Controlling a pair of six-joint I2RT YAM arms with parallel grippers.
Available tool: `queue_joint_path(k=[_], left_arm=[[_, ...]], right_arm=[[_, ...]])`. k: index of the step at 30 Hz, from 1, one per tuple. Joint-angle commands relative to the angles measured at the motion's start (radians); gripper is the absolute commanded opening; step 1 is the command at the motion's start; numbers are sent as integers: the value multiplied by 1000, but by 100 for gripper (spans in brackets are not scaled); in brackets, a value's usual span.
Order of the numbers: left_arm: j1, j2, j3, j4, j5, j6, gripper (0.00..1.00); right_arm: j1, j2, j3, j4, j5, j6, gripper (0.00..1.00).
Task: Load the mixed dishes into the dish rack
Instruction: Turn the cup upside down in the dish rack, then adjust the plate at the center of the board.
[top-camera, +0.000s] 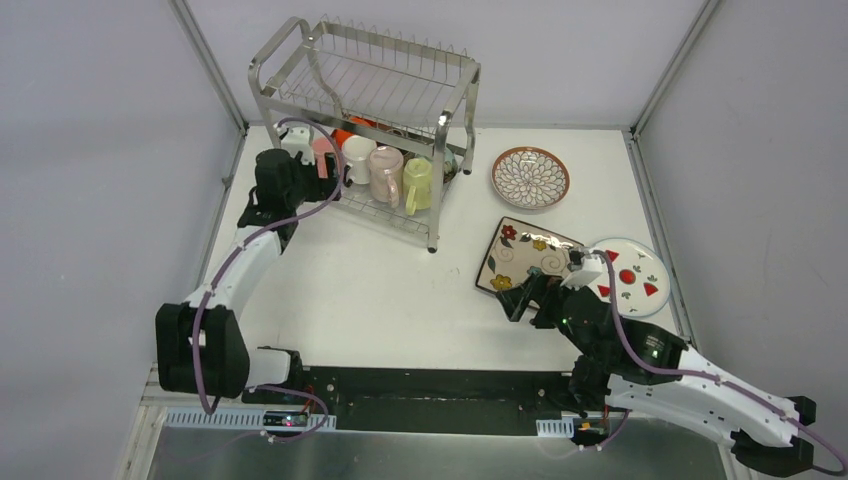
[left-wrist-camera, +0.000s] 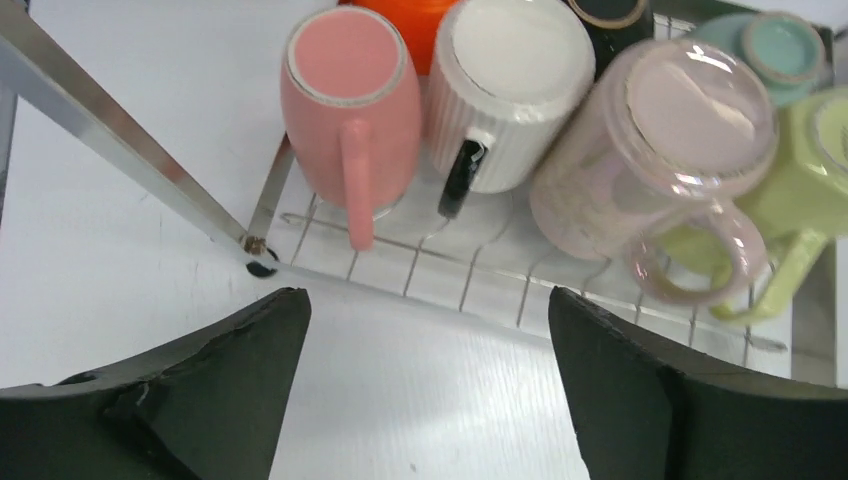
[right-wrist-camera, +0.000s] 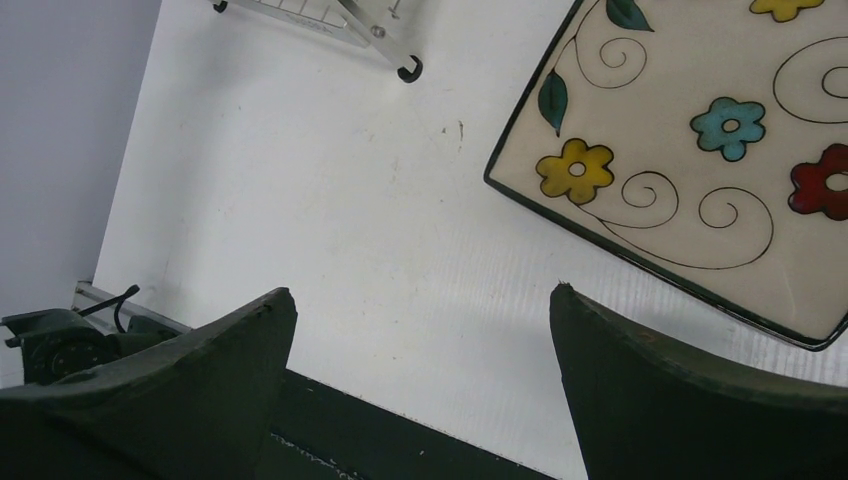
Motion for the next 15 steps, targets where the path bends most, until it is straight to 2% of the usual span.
queue_joint_path(k=[1, 9, 15], left_arm=[[4, -143, -6, -192, 132, -117, 99], [3, -421, -186, -279, 264, -223, 99], [4, -503, -283, -356, 286, -297, 99]], right_arm=[[4, 35, 45, -19, 56, 17, 100], [2, 150, 95, -52, 131, -1, 100], [-5, 273, 142, -12, 147, -62, 100]])
